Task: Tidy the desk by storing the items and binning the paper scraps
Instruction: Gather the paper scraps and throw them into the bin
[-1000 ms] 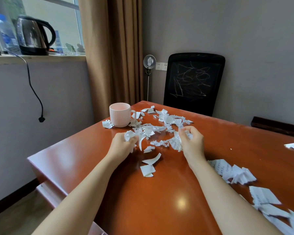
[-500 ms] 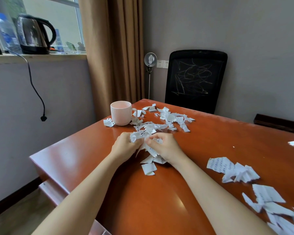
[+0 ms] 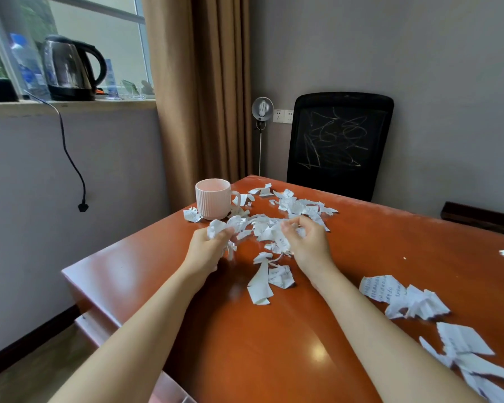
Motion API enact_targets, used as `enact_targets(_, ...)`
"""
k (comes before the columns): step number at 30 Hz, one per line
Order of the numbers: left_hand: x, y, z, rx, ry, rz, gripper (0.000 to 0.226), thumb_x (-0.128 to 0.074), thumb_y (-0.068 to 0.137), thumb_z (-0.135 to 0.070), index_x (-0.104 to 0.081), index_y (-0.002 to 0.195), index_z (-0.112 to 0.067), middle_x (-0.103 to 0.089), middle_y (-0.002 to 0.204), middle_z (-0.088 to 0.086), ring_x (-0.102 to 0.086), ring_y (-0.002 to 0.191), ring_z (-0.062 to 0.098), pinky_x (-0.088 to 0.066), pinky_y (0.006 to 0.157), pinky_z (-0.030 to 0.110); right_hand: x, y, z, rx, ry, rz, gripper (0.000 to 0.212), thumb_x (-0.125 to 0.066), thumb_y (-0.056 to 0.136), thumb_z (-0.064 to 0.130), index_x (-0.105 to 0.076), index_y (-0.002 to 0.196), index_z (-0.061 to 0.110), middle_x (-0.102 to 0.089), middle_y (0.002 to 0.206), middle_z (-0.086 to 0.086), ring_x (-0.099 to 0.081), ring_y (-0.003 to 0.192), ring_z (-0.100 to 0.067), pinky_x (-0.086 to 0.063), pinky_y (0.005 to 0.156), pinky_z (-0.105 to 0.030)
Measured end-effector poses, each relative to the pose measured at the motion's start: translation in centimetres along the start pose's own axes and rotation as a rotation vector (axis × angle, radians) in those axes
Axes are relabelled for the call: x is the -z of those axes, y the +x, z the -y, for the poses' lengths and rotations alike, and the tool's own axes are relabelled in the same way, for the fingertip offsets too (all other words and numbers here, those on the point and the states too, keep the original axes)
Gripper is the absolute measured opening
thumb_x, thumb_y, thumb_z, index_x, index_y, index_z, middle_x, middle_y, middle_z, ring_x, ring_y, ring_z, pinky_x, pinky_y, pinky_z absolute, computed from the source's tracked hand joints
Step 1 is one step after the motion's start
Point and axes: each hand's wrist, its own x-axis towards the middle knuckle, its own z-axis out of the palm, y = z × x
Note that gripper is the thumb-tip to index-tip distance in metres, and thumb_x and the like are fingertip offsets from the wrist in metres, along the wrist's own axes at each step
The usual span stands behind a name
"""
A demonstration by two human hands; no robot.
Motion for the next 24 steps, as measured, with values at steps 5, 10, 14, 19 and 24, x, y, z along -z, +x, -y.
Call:
enact_targets(5,1.7,0.2,-0.8,0.049,-0.241,-0.038,0.022,-0.049,0.092,-0.016,-0.055,0.073,-0.007,-0.038,0.058,0.002,-0.033,0.051,0.013,-0.032,0.047,0.023,1.1,0.2,1.6,-0.036,0.012,0.018,0.019,-0.052,0.095,0.027,-0.060,0.089,0.011,-0.062,0.102,0.000,-0.053,0.102,-0.010,-0.038,0.076,-0.012)
enact_targets(10,3.8,-0.1,-3.6,-0.006,-0.306,0.009,0.025,-0.047,0.087,-0.007,-0.049,0.063,-0.010,-0.028,0.053,-0.001,-0.025,0.043,0.008,-0.024,0.044,0.022,1.3,0.2,4.5,0.001,-0.071,0.130,0.020,-0.052,0.095,0.030,-0.061,0.093,0.013,-0.061,0.123,-0.005,-0.050,0.122,-0.017,-0.037,0.096,-0.028)
enact_targets(14,5.9,-0.8,-5.8,-0.058,-0.304,0.050,0.035,-0.047,0.087,-0.008,-0.047,0.053,-0.016,-0.025,0.054,-0.002,-0.024,0.042,0.009,-0.026,0.044,0.020,1.1,0.5,7.6,0.056,-0.105,0.155,0.021,-0.052,0.095,0.033,-0.061,0.093,0.015,-0.060,0.113,0.004,-0.052,0.117,-0.015,-0.041,0.093,-0.028)
enact_targets(19,8.1,-2.1,-8.2,-0.086,-0.309,0.065,0.026,-0.044,0.087,-0.004,-0.046,0.063,-0.011,-0.023,0.058,0.001,-0.022,0.043,0.009,-0.020,0.044,0.020,-1.1,-0.5,9.2,0.037,-0.207,0.313,0.022,-0.049,0.096,0.036,-0.058,0.094,0.016,-0.056,0.125,0.002,-0.049,0.107,-0.008,-0.035,0.069,-0.010)
enact_targets(24,10.9,-3.2,-9.1,-0.107,-0.313,0.043,0.025,-0.043,0.088,-0.004,-0.047,0.064,-0.009,-0.019,0.058,0.001,-0.018,0.041,0.009,-0.021,0.039,0.016,-3.7,-1.6,10.4,0.008,-0.203,0.334,0.023,-0.047,0.096,0.039,-0.056,0.107,0.021,-0.053,0.133,0.001,-0.051,0.118,-0.016,-0.043,0.081,-0.022)
